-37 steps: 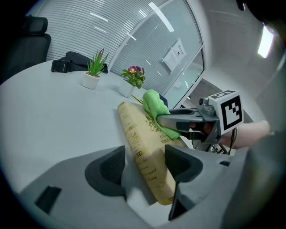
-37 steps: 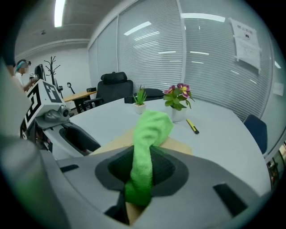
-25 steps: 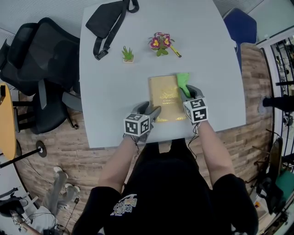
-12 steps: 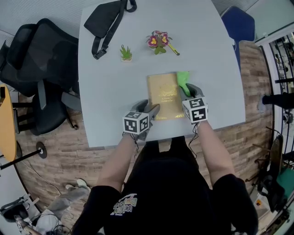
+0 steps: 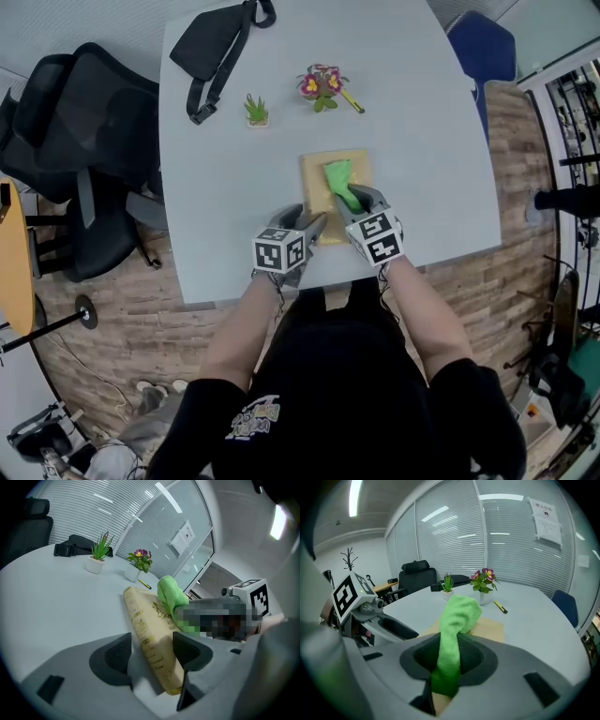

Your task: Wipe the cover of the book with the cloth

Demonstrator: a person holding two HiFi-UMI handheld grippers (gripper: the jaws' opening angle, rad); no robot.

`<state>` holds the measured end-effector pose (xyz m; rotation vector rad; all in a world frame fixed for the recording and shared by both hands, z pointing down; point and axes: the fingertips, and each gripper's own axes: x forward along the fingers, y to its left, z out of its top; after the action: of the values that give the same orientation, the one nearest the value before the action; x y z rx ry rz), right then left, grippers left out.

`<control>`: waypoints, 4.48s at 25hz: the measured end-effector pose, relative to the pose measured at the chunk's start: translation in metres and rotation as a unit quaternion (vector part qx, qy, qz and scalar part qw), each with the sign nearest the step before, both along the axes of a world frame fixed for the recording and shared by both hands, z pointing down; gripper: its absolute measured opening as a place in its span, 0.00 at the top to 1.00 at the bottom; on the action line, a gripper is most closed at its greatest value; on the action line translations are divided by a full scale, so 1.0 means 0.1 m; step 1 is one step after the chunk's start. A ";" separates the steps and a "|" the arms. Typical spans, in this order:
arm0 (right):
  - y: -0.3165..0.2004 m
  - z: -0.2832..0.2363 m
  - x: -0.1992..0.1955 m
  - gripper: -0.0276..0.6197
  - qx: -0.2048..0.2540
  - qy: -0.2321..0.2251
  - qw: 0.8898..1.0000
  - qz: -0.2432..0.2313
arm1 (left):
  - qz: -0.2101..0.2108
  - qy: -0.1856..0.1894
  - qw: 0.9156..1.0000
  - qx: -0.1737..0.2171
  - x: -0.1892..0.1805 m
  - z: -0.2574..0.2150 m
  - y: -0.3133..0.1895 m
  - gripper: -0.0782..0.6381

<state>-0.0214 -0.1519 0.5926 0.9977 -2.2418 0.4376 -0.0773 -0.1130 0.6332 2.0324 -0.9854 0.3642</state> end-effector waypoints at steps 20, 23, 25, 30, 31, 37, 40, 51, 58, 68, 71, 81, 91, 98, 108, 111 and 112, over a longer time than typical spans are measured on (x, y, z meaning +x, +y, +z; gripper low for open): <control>0.26 0.08 -0.11 0.81 -0.009 0.019 1.000 -0.015 | 0.004 0.006 1.000 -0.007 0.01 0.00 0.01 0.51; 0.22 0.09 0.04 0.81 -0.004 0.020 1.000 0.004 | 0.005 0.007 1.000 -0.008 0.01 0.00 0.01 0.51; 0.17 0.10 0.18 0.81 -0.003 0.020 1.000 0.024 | 0.005 0.008 1.000 -0.008 0.01 0.01 0.01 0.51; 0.07 0.12 0.55 0.81 -0.004 0.020 0.997 0.074 | 0.004 0.008 1.000 -0.008 0.01 0.02 0.00 0.51; 0.06 0.12 0.61 0.81 -0.004 0.021 0.996 0.081 | 0.004 0.008 1.000 -0.008 0.01 0.01 0.00 0.51; 0.01 0.13 0.91 0.81 -0.006 0.033 0.992 0.123 | 0.004 0.007 1.000 -0.007 0.01 0.01 0.00 0.51; 0.01 0.13 1.07 0.81 -0.008 0.048 0.988 0.143 | 0.004 0.007 1.000 -0.007 0.01 0.02 0.00 0.51; 0.28 -0.11 0.59 0.81 0.007 0.004 0.993 0.121 | 0.006 0.007 1.000 -0.010 0.00 0.01 0.00 0.51; 0.51 -0.06 0.16 0.81 -0.034 -0.055 0.992 0.111 | 0.006 0.007 1.000 -0.009 0.00 0.01 -0.01 0.51; 0.77 0.08 -0.20 0.81 -0.065 -0.064 0.992 0.083 | 0.007 0.009 1.000 -0.016 0.00 0.01 0.00 0.51; 0.79 0.11 -0.19 0.81 -0.053 -0.047 0.995 0.070 | 0.007 0.009 1.000 -0.017 0.00 0.01 0.00 0.51; 0.77 0.10 -0.03 0.81 -0.031 -0.007 0.998 0.050 | 0.007 0.009 1.000 -0.014 0.00 0.01 0.00 0.51; 0.69 0.13 0.40 0.81 -0.013 0.010 0.996 0.086 | 0.007 0.010 1.000 -0.014 0.00 0.01 0.00 0.51; 0.60 0.10 0.72 0.81 -0.005 0.013 0.992 0.124 | 0.005 0.009 1.000 -0.011 0.00 0.01 0.00 0.51; 0.48 -0.03 1.19 0.81 -0.011 -0.003 0.984 0.177 | 0.003 0.011 1.000 -0.011 -0.01 0.01 0.01 0.51; 0.40 -0.21 1.21 0.81 -0.001 -0.043 0.985 0.166 | -0.012 0.013 1.000 -0.008 -0.03 -0.01 0.02 0.51; 0.36 -0.26 1.20 0.81 0.003 -0.054 0.986 0.159 | -0.024 0.013 1.000 -0.006 -0.05 -0.03 0.02 0.51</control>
<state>0.0988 -0.1155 0.5662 1.3704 -2.1829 0.6374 -0.0819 -0.1115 0.6302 1.9951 -1.0114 0.3169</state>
